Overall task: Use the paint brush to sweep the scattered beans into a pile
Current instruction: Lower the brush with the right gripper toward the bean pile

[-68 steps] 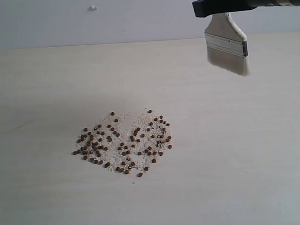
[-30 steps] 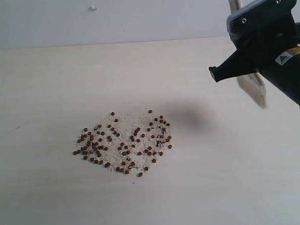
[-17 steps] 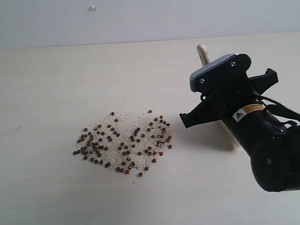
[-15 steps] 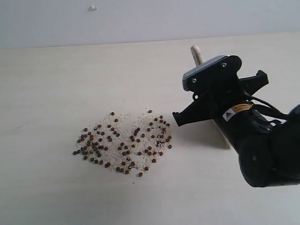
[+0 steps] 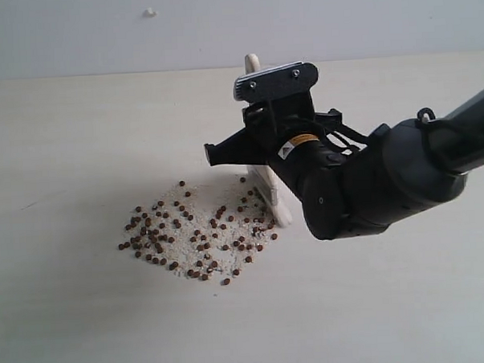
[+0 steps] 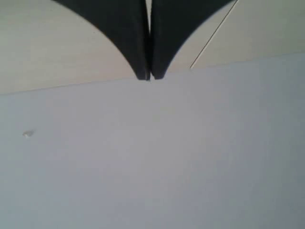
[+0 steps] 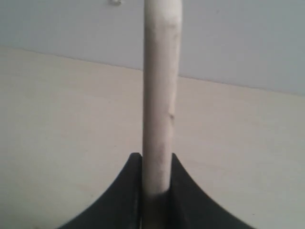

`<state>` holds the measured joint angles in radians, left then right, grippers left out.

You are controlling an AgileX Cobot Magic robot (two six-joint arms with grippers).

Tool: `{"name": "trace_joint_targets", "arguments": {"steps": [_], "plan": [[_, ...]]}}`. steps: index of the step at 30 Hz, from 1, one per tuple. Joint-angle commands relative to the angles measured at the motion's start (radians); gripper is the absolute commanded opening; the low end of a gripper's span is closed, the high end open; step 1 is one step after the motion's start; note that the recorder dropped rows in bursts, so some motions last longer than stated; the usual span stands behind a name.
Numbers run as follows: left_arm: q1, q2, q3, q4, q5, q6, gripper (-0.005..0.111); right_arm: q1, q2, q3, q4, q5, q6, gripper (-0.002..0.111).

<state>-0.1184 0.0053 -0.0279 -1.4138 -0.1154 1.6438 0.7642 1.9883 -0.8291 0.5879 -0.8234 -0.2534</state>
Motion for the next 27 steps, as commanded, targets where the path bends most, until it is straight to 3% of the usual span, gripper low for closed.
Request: {"name": "trace_joint_targets", "arguments": {"steps": [1, 8, 19, 27], "plan": [[-0.007, -0.005, 0.004, 0.002, 0.005, -0.003, 0.0, 0.003, 0.019, -0.039, -0.03, 0.068, 0.108, 0.0], [-0.007, -0.005, 0.004, 0.002, 0.005, -0.003, 0.0, 0.003, -0.019, -0.056, -0.014, 0.069, 0.106, 0.0], [-0.011, -0.005, 0.004, 0.002, 0.005, -0.003, 0.0, 0.003, -0.105, -0.056, 0.178, 0.047, -0.308, 0.0], [-0.011, -0.005, 0.004, 0.002, 0.005, -0.003, 0.0, 0.003, -0.053, -0.056, 0.163, -0.047, -0.373, 0.0]]}}
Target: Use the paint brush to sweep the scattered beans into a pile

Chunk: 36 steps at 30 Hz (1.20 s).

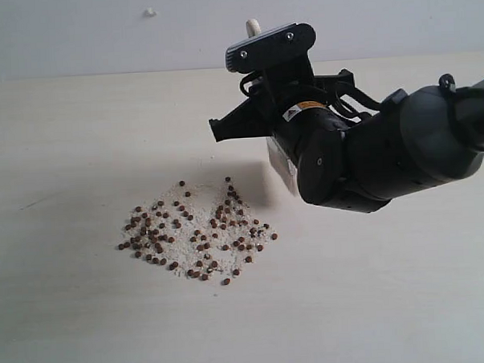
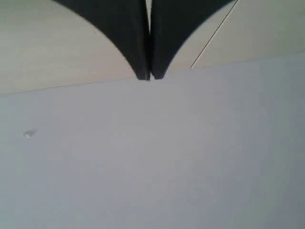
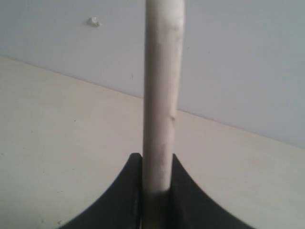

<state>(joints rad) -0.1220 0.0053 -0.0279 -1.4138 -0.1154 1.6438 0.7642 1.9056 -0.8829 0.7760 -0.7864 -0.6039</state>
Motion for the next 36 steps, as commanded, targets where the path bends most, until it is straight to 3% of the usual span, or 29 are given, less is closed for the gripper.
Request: {"name": "trace_joint_targets", "arguments": {"steps": [1, 5, 10, 16, 21, 28, 36], "plan": [[-0.007, -0.005, 0.004, 0.002, 0.005, -0.003, 0.0, 0.003, 0.044, -0.002, -0.055, -0.114, -0.023, 0.0], [-0.007, -0.005, 0.004, 0.002, 0.005, -0.003, 0.0, 0.003, 0.103, -0.02, -0.28, -0.189, -0.023, 0.0], [-0.012, -0.005, 0.004, 0.002, 0.005, -0.003, 0.0, -0.022, 0.178, -0.076, -0.716, -0.203, -0.01, 0.0], [-0.035, -0.005, 0.004, 0.002, 0.007, -0.003, 0.0, -0.082, 0.24, -0.141, -0.753, -0.199, -0.011, 0.0], [-0.035, -0.005, 0.004, 0.002, 0.007, -0.003, 0.0, -0.134, 0.277, -0.151, -0.921, -0.196, 0.043, 0.0], [-0.035, -0.005, 0.004, 0.002, 0.007, -0.003, 0.0, -0.161, 0.288, -0.151, -1.132, -0.135, 0.311, 0.0], [-0.035, -0.005, 0.004, 0.002, 0.007, -0.003, 0.0, -0.159, 0.254, -0.151, -1.223, -0.034, 0.615, 0.0]]}}
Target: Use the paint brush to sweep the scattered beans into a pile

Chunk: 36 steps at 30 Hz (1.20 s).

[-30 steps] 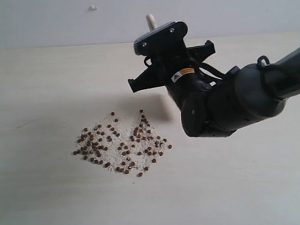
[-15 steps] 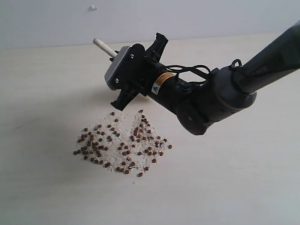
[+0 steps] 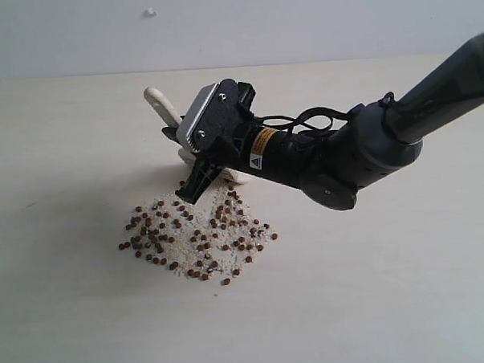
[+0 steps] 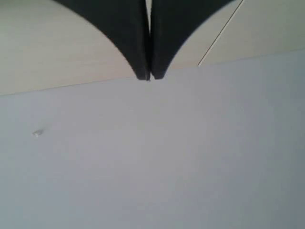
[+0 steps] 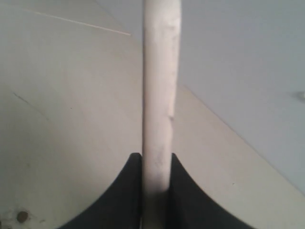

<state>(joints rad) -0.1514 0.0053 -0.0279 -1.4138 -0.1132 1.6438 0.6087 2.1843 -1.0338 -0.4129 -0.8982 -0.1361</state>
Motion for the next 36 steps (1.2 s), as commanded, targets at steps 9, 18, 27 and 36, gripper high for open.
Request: {"name": "trace_joint_targets", "arguments": {"steps": [9, 18, 27, 36], "plan": [[-0.006, -0.005, 0.004, 0.002, 0.005, -0.003, 0.0, -0.003, -0.091, 0.0, 0.064, 0.114, 0.257, 0.0], [-0.006, -0.005, 0.004, 0.002, 0.005, -0.003, 0.0, -0.003, -0.217, 0.013, 0.744, 0.262, -0.289, 0.0], [-0.006, -0.005, 0.004, 0.002, 0.005, -0.003, 0.0, 0.164, -0.29, 0.151, 1.616, -0.081, -1.041, 0.0], [-0.006, -0.005, 0.004, 0.002, 0.005, -0.003, 0.0, 0.353, -0.284, 0.195, 1.818, -0.117, -1.062, 0.0]]}}
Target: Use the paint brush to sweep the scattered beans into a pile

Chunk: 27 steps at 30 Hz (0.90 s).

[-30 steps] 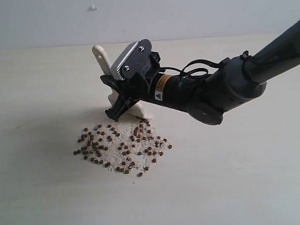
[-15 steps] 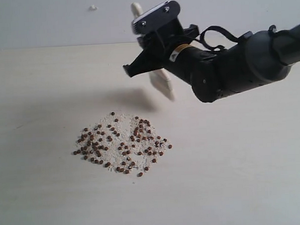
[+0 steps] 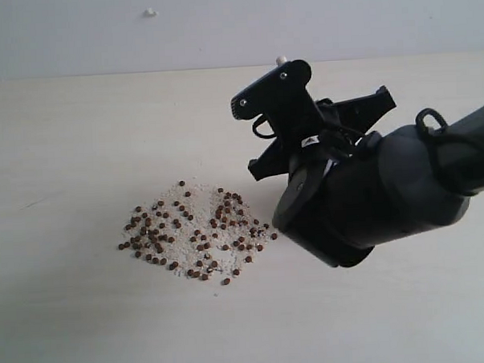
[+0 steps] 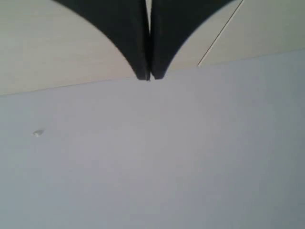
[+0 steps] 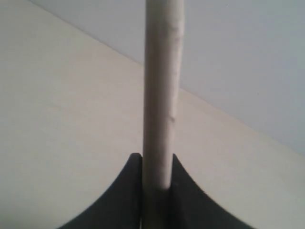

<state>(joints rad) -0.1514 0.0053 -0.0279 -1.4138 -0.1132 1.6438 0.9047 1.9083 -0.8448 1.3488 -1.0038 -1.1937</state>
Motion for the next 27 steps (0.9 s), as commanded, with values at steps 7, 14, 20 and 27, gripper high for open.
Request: {"name": "trace_joint_targets", "arguments": {"steps": [7, 14, 20, 27], "plan": [[-0.006, -0.005, 0.004, 0.002, 0.005, -0.003, 0.0, 0.13, -0.008, 0.006, 0.092, 0.05, 0.11, 0.0], [-0.011, -0.005, 0.004, 0.002, 0.005, -0.003, 0.0, 0.13, -0.008, 0.0, 0.074, 0.119, 0.249, 0.0], [-0.01, -0.005, 0.004, 0.002, 0.012, -0.003, 0.0, 0.13, 0.023, -0.002, -0.05, 0.115, 0.441, 0.0], [-0.012, -0.005, 0.004, 0.002, 0.01, -0.003, 0.0, 0.13, 0.128, -0.122, -0.048, 0.117, 0.459, 0.0]]}}
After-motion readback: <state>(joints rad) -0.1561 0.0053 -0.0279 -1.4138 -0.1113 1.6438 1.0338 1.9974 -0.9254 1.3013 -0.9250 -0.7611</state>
